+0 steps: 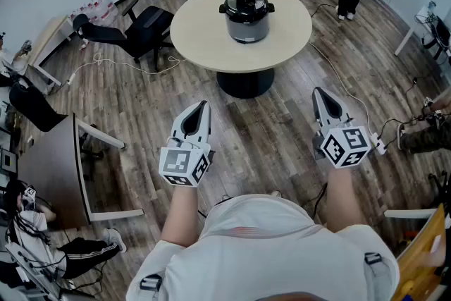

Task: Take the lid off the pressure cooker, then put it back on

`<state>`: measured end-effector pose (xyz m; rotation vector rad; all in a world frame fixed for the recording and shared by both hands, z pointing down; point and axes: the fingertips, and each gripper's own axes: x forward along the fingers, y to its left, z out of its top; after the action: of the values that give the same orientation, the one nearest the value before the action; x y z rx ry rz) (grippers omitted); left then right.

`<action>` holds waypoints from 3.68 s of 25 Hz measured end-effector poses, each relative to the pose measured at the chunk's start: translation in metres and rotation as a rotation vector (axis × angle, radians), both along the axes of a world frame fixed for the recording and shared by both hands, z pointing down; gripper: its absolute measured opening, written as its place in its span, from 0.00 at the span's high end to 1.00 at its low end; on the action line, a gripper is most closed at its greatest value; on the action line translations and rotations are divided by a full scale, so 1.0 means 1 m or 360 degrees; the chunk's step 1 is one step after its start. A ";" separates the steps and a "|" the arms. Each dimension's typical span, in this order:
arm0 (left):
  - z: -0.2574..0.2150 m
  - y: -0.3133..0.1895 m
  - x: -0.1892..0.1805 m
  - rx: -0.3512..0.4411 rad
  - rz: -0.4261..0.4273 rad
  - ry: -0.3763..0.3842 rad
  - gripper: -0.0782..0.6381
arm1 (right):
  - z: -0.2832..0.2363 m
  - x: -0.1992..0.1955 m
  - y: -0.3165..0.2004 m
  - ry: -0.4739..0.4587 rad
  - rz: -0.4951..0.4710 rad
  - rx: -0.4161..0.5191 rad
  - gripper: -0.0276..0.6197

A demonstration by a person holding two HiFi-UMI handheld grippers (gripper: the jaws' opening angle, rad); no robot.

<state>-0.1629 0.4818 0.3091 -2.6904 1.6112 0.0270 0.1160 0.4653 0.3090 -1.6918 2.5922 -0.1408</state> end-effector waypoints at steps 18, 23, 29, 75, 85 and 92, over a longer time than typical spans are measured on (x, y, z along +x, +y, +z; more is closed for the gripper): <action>0.009 -0.004 0.013 -0.0030 -0.0002 0.0022 0.88 | 0.002 0.010 -0.002 -0.0006 -0.0024 0.0028 0.96; 0.013 -0.011 0.044 -0.0023 -0.0042 0.0006 0.88 | 0.012 0.039 -0.012 -0.0038 -0.0095 0.0008 0.96; 0.023 -0.031 0.083 -0.0055 -0.0056 0.0014 0.88 | 0.019 0.069 -0.034 -0.0086 -0.0186 0.0014 0.96; 0.021 -0.583 0.066 -0.0135 -0.0265 -0.0052 0.88 | 0.006 0.037 -0.614 0.0026 -0.0419 0.0042 0.96; 0.017 -0.598 0.062 -0.0083 -0.0202 0.0012 0.88 | 0.014 0.023 -0.631 0.0049 -0.0409 0.0028 0.96; 0.012 -0.600 0.036 -0.0126 -0.0069 0.0081 0.65 | 0.001 -0.014 -0.621 0.0044 -0.0460 0.0042 0.65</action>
<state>-0.1268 -0.1186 0.3206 -2.7333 1.7203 0.0325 0.1017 -0.1561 0.3101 -1.3110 2.8308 -0.0925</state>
